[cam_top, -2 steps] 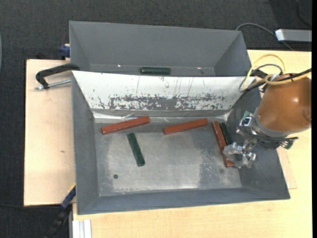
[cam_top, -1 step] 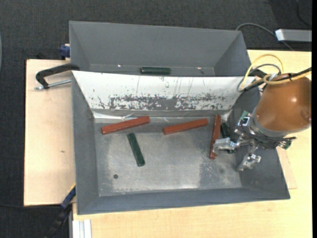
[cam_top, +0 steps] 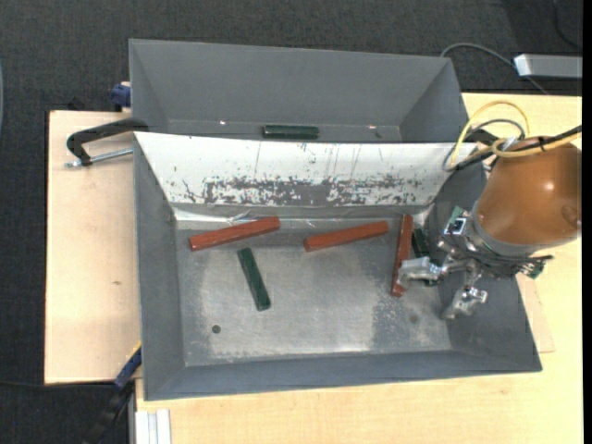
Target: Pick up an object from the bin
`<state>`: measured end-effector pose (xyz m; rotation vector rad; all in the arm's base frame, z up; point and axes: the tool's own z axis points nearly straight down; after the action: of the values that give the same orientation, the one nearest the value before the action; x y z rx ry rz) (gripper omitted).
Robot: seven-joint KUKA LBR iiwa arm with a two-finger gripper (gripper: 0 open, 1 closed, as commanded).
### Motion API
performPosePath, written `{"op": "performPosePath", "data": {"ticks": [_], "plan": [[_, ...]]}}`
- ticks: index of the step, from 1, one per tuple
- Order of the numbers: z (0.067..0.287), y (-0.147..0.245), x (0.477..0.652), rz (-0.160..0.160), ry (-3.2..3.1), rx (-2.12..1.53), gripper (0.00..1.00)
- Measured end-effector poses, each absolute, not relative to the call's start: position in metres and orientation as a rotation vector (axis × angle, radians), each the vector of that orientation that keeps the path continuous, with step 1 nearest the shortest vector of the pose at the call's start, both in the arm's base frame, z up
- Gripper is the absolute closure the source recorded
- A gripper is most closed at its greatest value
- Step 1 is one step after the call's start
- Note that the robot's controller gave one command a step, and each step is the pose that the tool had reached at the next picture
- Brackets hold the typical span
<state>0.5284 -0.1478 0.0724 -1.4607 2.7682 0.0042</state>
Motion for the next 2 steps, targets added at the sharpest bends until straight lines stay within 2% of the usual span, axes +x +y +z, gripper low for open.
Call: {"op": "performPosePath", "data": {"ticks": [1,2], "plan": [[0.096,-0.138,0.552,0.002,2.952,-1.062,0.0],[0.098,-0.134,0.568,-0.004,3.006,-0.879,0.0]]}}
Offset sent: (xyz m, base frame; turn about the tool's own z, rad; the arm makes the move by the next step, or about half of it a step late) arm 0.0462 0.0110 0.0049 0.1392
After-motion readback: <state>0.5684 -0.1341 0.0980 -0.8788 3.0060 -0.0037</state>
